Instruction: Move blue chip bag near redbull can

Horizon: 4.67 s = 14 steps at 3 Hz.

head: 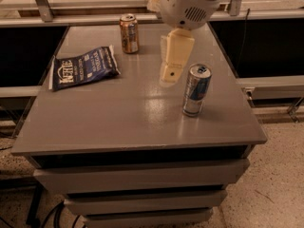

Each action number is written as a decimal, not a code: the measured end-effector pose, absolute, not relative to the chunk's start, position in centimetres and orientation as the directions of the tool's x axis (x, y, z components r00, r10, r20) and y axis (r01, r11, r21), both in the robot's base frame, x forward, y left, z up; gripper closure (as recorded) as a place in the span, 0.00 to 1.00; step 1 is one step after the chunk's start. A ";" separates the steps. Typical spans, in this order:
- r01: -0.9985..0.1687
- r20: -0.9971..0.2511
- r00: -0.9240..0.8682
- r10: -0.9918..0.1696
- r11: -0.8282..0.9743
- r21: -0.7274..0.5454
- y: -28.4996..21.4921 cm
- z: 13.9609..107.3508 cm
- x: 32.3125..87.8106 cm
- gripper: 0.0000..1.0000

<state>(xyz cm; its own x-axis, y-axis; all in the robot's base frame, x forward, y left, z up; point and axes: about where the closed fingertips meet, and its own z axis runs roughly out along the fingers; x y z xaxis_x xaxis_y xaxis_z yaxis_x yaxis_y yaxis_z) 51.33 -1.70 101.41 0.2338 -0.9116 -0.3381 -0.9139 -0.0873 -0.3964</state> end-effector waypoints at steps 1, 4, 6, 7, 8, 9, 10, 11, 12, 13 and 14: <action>-0.916 -0.345 0.219 -0.913 -0.071 -0.394 -0.8 101.0 53.1 0.00; -0.935 -0.358 0.177 -0.917 -0.043 -0.352 3.8 97.5 58.8 0.00; -0.939 -0.357 0.136 -0.924 -0.005 -0.345 7.1 95.1 62.6 0.00; -0.928 -0.349 0.164 -0.923 -0.024 -0.371 7.1 95.2 62.8 0.00; -0.895 -0.327 0.266 -0.907 -0.106 -0.434 7.3 95.6 63.4 0.00; -0.848 -0.286 0.408 -0.867 -0.244 -0.471 7.6 95.4 64.1 0.00; -0.786 -0.250 0.548 -0.798 -0.391 -0.479 8.4 94.3 64.5 0.00; -0.709 -0.214 0.664 -0.717 -0.511 -0.487 9.2 93.0 64.6 0.00; -0.632 -0.132 0.733 -0.667 -0.597 -0.494 10.1 91.9 64.1 0.00; -0.592 -0.049 0.755 -0.654 -0.647 -0.481 10.6 90.7 64.2 0.00; -0.562 0.035 0.765 -0.643 -0.694 -0.449 11.0 89.6 64.3 0.00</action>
Offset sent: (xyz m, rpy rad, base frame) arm 0.0641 0.0416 -0.0339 0.0303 0.0609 -0.0241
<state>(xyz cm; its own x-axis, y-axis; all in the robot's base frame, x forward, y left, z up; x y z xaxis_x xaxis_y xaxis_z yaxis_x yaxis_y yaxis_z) 64.35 11.02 89.59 0.7653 -0.6427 0.0352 -0.5623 -0.6942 -0.4493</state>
